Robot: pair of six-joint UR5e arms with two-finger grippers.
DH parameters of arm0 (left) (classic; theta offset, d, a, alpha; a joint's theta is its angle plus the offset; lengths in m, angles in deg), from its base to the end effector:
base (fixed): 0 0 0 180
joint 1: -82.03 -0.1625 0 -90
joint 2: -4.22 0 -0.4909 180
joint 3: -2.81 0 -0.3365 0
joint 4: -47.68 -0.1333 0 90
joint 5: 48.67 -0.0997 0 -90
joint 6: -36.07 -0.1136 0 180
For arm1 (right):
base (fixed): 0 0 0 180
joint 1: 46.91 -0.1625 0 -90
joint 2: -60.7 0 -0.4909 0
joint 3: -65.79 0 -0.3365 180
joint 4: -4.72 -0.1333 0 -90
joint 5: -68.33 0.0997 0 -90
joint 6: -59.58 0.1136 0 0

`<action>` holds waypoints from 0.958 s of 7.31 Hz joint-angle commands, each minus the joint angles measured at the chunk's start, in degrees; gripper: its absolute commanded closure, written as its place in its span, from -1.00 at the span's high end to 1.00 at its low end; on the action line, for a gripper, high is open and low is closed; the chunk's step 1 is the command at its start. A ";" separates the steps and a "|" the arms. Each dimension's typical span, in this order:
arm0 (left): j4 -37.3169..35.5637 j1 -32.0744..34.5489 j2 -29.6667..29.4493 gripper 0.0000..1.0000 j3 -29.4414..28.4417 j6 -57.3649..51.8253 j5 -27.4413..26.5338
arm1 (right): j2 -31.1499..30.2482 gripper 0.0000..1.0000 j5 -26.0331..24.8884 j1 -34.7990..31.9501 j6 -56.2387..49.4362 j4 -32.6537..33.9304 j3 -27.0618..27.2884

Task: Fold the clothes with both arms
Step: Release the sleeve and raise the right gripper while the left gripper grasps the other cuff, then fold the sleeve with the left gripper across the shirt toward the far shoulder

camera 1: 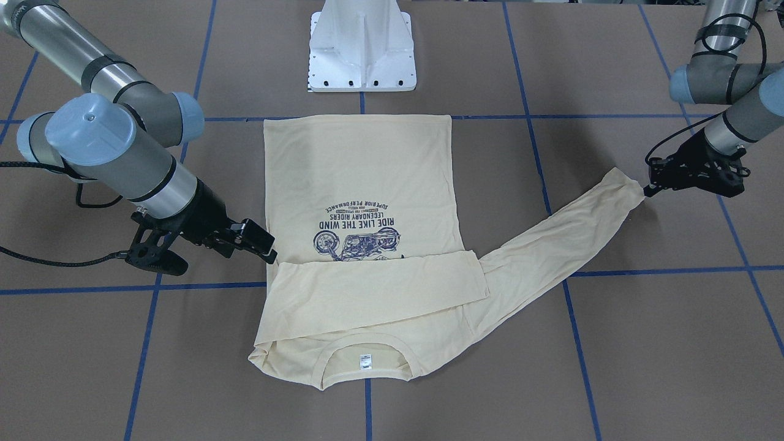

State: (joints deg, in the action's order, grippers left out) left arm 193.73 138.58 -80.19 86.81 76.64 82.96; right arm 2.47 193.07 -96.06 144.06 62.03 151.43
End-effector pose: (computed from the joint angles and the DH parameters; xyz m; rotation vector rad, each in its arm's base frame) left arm 0.1791 -0.3760 0.7094 0.1764 0.9939 0.1681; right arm -0.3980 -0.5651 0.3850 -0.0215 -1.1556 0.3578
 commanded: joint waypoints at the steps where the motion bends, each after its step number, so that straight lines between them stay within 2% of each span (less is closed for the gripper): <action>1: -0.67 0.40 0.29 -1.00 6.12 0.48 0.38 | -0.48 0.98 0.68 -0.94 -0.11 0.00 0.23; 2: -0.93 0.40 0.30 -1.00 10.43 4.39 4.39 | -4.05 0.98 0.86 -1.81 -0.45 -0.09 3.01; 3: -1.11 0.23 -1.27 -1.00 13.44 10.70 5.30 | -7.74 0.98 2.51 -3.74 -3.68 -0.52 5.48; 4: -1.20 0.23 -5.37 -1.00 13.81 17.03 5.31 | -10.39 0.98 6.27 -6.45 -6.32 -0.53 6.03; 5: -3.99 0.14 -11.85 -1.00 13.91 25.10 5.13 | -13.38 0.98 7.70 -8.57 -9.74 -0.96 6.12; 6: -11.06 -0.12 -21.14 -1.00 13.91 31.70 3.57 | -16.89 0.98 7.45 -10.07 -12.04 -2.36 6.03; 7: -23.49 -3.95 -32.98 -1.00 13.04 36.21 -1.24 | -20.31 0.98 7.45 -11.65 -15.71 -4.64 5.68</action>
State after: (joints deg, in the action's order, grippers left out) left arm 181.71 137.49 -100.87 100.39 106.34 85.68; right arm -13.74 200.27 -105.72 132.28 59.54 157.32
